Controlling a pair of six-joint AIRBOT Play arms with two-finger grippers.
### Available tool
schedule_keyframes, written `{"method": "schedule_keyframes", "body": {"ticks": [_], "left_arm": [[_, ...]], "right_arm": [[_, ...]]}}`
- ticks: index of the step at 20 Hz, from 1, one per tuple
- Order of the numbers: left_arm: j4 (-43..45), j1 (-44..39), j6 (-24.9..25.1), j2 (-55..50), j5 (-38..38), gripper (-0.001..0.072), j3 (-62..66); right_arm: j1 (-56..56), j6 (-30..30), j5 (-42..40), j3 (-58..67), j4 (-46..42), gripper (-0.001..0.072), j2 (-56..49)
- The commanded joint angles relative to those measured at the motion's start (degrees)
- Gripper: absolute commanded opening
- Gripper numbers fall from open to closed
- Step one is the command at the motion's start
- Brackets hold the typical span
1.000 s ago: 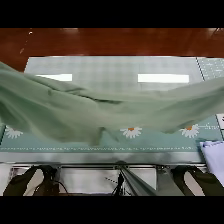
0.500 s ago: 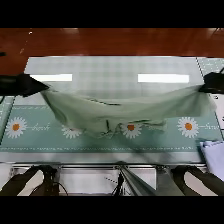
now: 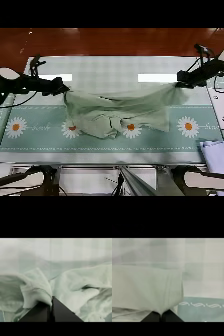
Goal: Fold the shirts.
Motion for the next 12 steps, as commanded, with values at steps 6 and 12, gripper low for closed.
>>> {"method": "schedule_keyframes", "body": {"ticks": [6, 12], "left_arm": [[-0.4, 7.0, 0.0, -5.9, -13.4, 0.0345, 8.5], [1.7, 23.6, -4.0, 5.0, -31.4, 0.0335, 7.1]], "right_arm": [[0.0, -1.2, -1.3, -0.1, 1.3, 0.0025, -5.5], [0.0, -1.8, 1.0, -0.1, 1.3, 0.0025, -5.5]]}}
